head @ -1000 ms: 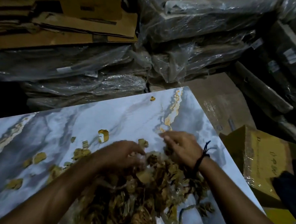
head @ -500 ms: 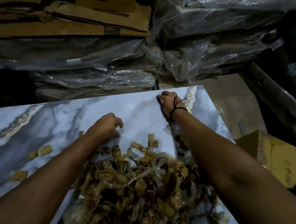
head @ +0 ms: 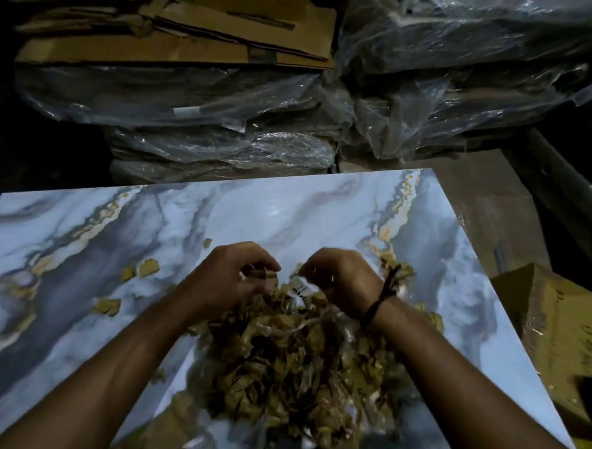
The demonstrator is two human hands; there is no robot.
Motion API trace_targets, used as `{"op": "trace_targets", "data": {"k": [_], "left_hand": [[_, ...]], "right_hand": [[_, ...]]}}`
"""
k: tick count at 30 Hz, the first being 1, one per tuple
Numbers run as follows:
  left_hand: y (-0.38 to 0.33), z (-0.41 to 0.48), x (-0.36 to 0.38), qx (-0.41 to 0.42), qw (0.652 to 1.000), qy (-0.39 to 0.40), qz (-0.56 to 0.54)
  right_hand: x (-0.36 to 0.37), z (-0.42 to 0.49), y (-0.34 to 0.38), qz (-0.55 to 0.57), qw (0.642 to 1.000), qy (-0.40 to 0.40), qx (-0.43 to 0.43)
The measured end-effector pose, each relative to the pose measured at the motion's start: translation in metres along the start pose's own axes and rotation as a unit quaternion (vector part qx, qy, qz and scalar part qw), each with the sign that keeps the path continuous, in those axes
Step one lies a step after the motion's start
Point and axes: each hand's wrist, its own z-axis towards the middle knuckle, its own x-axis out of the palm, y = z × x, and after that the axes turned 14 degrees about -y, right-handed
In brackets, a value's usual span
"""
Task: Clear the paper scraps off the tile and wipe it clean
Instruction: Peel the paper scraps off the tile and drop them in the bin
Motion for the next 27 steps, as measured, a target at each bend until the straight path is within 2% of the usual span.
{"op": "trace_targets", "data": {"k": [3,6,8,10,12,14,16,19,23,27], "left_hand": [[0.005,-0.036,-0.001,0.003,1.0,-0.006,-0.001],[0.023,-0.059,0.013,-0.001,0.995,0.058,0.079],[0.032,-0.069,0.019,0.005,0.992,0.09,0.089],[0.037,-0.074,0.013,0.012,0.997,0.044,0.057],[0.046,-0.079,-0.004,0.055,0.996,-0.045,0.051],[0.067,-0.083,-0.027,0.092,0.981,-0.126,0.117],[0.095,-0.088,-0.053,0.038,0.961,-0.167,0.215],[0.144,-0.096,-0.081,-0.084,0.944,-0.123,0.295],[0.172,-0.09,-0.085,-0.105,0.963,-0.052,0.242],[0.148,-0.095,-0.055,-0.04,0.983,-0.095,0.151]], "right_hand": [[0.019,-0.027,0.025,0.001,0.999,0.047,-0.017],[0.036,-0.032,0.033,-0.047,0.992,0.107,0.037],[0.039,-0.03,0.039,-0.063,0.987,0.134,0.059],[0.033,-0.021,0.05,-0.064,0.989,0.112,0.073],[0.025,-0.007,0.063,-0.042,0.992,0.073,0.092],[0.027,0.01,0.077,-0.031,0.994,0.053,0.087],[0.047,0.031,0.085,-0.054,0.992,0.089,0.065],[0.099,0.059,0.084,-0.153,0.972,0.175,0.04],[0.161,0.072,0.076,-0.215,0.939,0.259,0.067],[0.181,0.062,0.083,-0.192,0.948,0.254,0.025]]}}
